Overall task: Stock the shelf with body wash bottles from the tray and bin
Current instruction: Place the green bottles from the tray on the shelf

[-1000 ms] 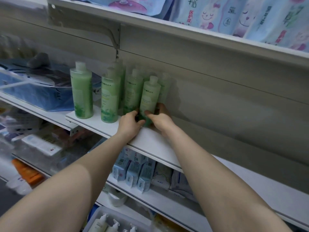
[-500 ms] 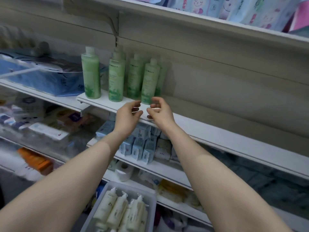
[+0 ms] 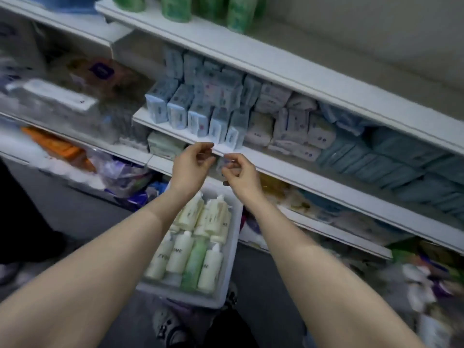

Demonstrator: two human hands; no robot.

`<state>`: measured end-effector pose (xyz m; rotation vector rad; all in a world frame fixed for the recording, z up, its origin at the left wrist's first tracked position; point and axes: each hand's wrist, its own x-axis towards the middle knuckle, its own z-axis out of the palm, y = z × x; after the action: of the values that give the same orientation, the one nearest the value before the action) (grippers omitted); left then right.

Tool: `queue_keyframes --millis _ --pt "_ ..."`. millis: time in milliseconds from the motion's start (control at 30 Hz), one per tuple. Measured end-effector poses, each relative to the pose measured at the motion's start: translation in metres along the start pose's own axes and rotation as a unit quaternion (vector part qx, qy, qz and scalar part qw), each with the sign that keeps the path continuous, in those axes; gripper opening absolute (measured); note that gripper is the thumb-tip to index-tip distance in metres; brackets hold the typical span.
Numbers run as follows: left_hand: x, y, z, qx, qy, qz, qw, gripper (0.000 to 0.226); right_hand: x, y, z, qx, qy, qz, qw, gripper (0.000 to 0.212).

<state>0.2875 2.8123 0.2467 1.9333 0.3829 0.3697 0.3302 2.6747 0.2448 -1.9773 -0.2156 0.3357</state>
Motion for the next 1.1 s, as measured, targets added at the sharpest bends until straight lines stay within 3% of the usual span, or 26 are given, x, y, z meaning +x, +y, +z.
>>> queue_keyframes --millis 233,433,567,700,900,1100 --pt "-0.071 -0.098 0.022 0.024 -0.031 -0.158 0.987 0.033 -0.033 0.116 0.042 0.002 -0.059 0.151 0.987 0.024" --pt "-0.136 -0.200 0.046 0.072 -0.078 -0.284 0.953 0.040 -0.055 0.205 0.085 -0.037 -0.141 0.245 0.959 0.026" --pt "-0.171 -0.230 0.054 0.138 -0.111 -0.333 0.926 0.050 -0.070 0.240 0.103 -0.041 -0.173 0.284 0.942 0.032" --pt "-0.192 -0.265 0.070 0.151 -0.162 -0.379 0.898 0.058 -0.077 0.278 0.120 -0.050 -0.189 0.313 0.929 0.033" --pt "-0.192 -0.285 0.100 0.135 -0.144 -0.459 0.866 0.066 -0.072 0.307 0.134 -0.076 -0.198 0.327 0.921 0.038" --pt "-0.195 -0.294 0.123 0.160 -0.146 -0.439 0.872 0.065 -0.073 0.316 0.142 -0.099 -0.187 0.294 0.932 0.037"
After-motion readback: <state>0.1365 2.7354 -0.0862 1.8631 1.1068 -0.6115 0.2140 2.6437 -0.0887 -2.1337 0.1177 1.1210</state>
